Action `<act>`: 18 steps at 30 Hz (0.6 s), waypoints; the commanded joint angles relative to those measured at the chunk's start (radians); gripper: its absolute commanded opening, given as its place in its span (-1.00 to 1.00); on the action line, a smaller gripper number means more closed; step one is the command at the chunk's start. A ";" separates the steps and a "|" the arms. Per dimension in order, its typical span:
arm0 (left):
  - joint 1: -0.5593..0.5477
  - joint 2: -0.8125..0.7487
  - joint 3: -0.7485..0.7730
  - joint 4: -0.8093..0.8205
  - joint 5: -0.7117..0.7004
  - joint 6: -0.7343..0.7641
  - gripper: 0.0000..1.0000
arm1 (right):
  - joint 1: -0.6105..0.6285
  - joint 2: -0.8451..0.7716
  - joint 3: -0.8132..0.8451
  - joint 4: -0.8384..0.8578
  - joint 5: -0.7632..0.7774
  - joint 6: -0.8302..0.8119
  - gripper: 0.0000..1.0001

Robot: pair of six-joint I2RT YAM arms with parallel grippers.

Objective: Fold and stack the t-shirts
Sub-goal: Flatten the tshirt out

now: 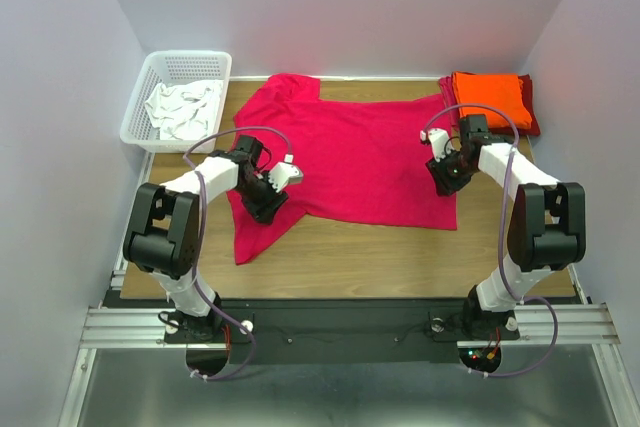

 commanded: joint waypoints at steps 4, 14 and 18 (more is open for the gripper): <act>-0.006 -0.015 0.040 -0.034 0.063 0.024 0.05 | -0.004 -0.010 -0.004 0.016 0.021 -0.015 -0.21; -0.037 -0.047 0.016 -0.049 0.068 0.022 -0.14 | -0.004 0.002 0.002 0.018 0.014 -0.010 -0.21; -0.040 -0.036 0.014 -0.043 0.061 0.019 -0.29 | -0.004 -0.001 0.002 0.016 0.018 -0.012 -0.22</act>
